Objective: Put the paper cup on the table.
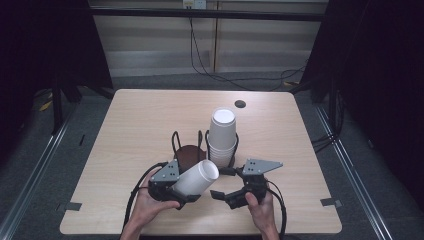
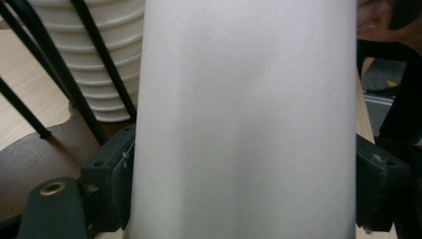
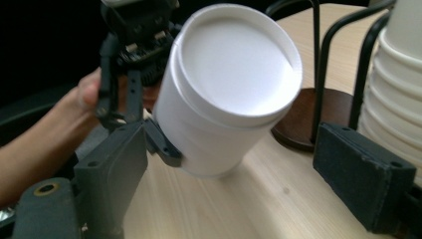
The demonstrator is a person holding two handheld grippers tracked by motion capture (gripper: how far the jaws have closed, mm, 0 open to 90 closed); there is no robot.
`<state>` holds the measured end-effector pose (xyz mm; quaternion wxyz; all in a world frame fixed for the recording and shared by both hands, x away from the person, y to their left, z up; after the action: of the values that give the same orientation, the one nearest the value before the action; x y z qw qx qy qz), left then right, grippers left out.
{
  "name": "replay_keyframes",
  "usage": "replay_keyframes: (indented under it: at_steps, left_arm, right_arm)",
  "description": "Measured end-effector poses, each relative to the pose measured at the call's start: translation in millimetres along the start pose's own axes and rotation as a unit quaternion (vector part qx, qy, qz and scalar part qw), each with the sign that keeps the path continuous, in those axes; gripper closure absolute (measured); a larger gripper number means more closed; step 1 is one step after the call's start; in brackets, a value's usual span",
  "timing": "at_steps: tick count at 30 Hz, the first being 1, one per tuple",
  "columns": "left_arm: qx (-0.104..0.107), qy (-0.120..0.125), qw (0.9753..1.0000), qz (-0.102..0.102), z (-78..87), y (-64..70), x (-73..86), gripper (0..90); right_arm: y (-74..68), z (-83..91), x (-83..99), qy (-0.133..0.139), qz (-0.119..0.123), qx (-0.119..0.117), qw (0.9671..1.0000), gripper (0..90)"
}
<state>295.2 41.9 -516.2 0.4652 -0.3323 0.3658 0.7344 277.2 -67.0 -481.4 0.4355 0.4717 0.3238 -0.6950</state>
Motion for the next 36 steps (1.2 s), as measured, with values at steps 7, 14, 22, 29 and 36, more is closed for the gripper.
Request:
replay_keyframes:
  at_steps: [7,14,22,29,36]
  left_arm:
    - [0.002,-0.033,0.9995,0.004,1.8,-5.0,7.9,16.6]
    - [-0.009,-0.057,0.9984,-0.003,6.4,-3.6,6.5,16.6]
    - [-0.021,-0.088,0.9957,-0.020,10.7,-3.5,7.9,16.6]
    - [-0.024,-0.098,0.9945,-0.025,16.5,-5.9,8.2,16.6]
    - [-0.012,-0.127,0.9909,-0.043,16.2,-1.0,13.1,16.5]
  right_arm:
    - [1.0,3.3,5.0,-0.015,0.008,-0.008,0.9998,14.9]
    - [-0.1,3.3,9.0,-0.021,-0.002,-0.018,0.9996,13.2]
    - [-3.8,3.0,20.2,-0.057,0.015,-0.043,0.9974,16.2]
    - [-3.1,0.2,24.6,-0.073,0.031,-0.041,0.9960,16.2]
    - [-14.4,-6.1,31.0,-0.121,0.032,-0.096,0.9875,16.2]
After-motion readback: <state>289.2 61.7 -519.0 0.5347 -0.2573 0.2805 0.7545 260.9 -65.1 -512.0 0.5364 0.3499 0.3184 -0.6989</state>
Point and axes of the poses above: each handheld gripper's, and its own axes: z roughly backward along the jaws, x roughly out of its underside, y roughly to its right, the point moved 10 cm from there along -z, roughly forward along the jaws, and after that the axes turned 13 degrees about z, right-handed, at the moved point
